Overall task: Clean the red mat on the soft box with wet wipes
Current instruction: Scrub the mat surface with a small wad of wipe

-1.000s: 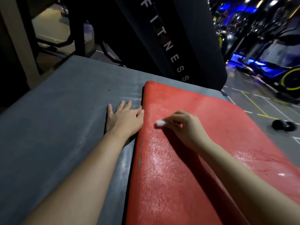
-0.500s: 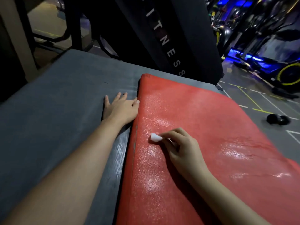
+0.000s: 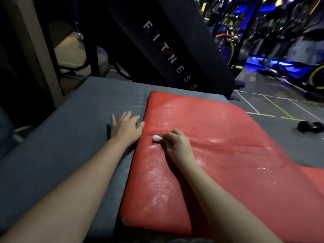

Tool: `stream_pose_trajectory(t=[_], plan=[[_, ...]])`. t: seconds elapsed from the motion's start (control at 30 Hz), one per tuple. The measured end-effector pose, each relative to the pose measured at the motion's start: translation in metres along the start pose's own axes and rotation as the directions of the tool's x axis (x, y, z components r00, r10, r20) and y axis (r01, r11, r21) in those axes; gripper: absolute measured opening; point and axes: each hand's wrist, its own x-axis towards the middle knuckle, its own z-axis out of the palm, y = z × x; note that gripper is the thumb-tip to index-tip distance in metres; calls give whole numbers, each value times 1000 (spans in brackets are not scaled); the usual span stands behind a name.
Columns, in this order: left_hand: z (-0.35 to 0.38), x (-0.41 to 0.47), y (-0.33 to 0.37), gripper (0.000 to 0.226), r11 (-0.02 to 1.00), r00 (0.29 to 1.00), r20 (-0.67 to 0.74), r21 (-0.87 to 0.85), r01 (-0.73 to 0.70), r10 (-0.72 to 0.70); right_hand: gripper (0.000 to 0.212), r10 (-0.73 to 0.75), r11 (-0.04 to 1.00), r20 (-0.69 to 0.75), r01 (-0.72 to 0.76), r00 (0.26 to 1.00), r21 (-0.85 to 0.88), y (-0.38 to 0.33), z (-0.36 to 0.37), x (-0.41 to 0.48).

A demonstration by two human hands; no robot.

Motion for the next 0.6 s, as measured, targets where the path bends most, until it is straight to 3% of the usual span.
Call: stream_pose_trajectory(t=[0.2,0.37,0.6], plan=[[-25,-121,-8,60,995,987,148,77,58,-69,15,77,996,147,-69,986,-55,-24,-22,-27],[-21,-174,-10,58,994,985,137,59,94,-101,13,-43,997,351,63,935,-44,-51,-62,-87],[-14,-181,-11,62,990,988,52,4,143,-143,22,-50,985,238,88,970,-149,-60,-57,-86]])
